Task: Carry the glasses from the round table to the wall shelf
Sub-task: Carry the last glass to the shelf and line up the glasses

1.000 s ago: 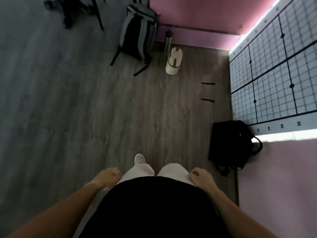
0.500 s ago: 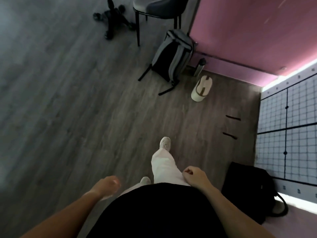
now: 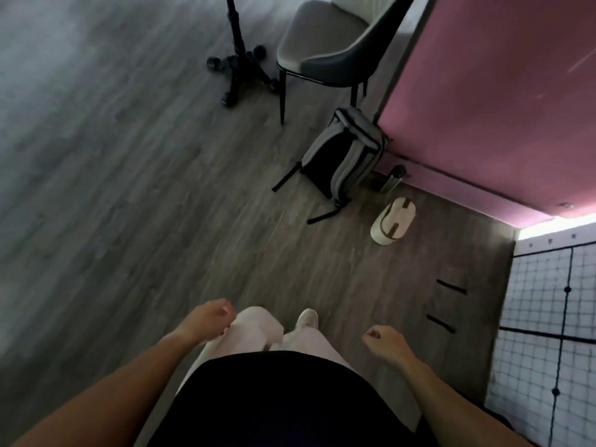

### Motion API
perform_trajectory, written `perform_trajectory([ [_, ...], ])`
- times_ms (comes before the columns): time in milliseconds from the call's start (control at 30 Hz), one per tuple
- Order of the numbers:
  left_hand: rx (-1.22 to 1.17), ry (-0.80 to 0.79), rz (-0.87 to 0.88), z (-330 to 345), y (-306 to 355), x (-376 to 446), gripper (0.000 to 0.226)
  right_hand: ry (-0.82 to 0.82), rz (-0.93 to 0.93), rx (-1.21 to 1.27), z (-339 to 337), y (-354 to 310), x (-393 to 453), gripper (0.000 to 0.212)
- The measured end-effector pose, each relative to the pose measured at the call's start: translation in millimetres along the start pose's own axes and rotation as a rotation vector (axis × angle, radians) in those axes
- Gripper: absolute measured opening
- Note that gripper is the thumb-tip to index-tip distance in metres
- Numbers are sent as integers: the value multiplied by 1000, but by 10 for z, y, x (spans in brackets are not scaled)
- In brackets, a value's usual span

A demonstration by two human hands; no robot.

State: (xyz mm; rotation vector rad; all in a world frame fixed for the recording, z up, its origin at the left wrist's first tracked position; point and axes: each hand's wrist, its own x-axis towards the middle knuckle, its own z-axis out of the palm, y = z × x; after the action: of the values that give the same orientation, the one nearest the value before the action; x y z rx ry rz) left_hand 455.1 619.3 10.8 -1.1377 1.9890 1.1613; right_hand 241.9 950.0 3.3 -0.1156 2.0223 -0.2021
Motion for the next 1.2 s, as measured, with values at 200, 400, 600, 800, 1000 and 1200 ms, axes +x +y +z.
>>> perform_trajectory([
  [200,-15,-58,-25,-449,198,429,7,-22,-64,-41,-339,-683,346,19],
  [400,29,-75,-28,-1076,490,1149,15,0,-44,-4,-699,-1433,753,22],
  [600,185,-123,33,-1877,866,1769,15,36,-24,58,-1088,-2269,1032,18],
  [800,170,-124,19,-2628,870,2447,18,35,-74,72,-1518,-3275,1353,18],
  [1000,111,-117,-28,-3161,1137,2883,17,1,-77,74,-1993,-3912,1810,18],
  [1200,123,-78,-78,-3933,1712,3538,13,-47,-96,54,-2776,-4646,2571,17],
])
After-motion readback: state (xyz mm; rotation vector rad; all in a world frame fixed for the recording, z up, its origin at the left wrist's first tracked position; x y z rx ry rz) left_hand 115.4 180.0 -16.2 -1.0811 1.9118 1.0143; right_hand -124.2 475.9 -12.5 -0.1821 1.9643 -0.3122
